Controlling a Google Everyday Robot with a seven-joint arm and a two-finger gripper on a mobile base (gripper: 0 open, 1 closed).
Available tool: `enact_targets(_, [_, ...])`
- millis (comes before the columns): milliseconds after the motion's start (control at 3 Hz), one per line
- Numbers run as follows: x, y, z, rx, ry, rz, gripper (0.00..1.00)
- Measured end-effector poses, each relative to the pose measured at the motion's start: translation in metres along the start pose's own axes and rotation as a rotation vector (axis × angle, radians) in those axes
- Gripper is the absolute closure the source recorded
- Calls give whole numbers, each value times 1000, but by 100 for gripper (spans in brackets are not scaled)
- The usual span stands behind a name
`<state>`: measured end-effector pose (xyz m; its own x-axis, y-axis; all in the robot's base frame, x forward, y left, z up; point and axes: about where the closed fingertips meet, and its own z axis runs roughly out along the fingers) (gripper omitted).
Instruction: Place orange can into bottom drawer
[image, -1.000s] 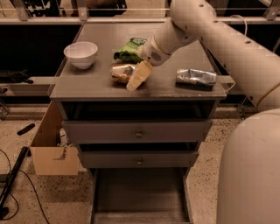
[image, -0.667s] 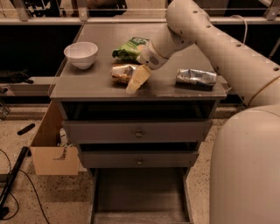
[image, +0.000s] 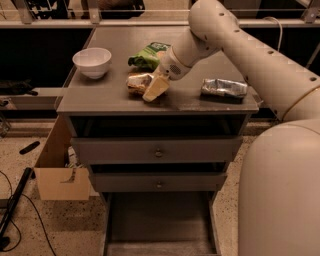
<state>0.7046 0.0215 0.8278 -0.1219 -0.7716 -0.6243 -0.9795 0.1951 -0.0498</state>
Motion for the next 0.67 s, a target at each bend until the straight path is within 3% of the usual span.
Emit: enact_targets(667, [0, 0, 0, 0, 0, 0, 91])
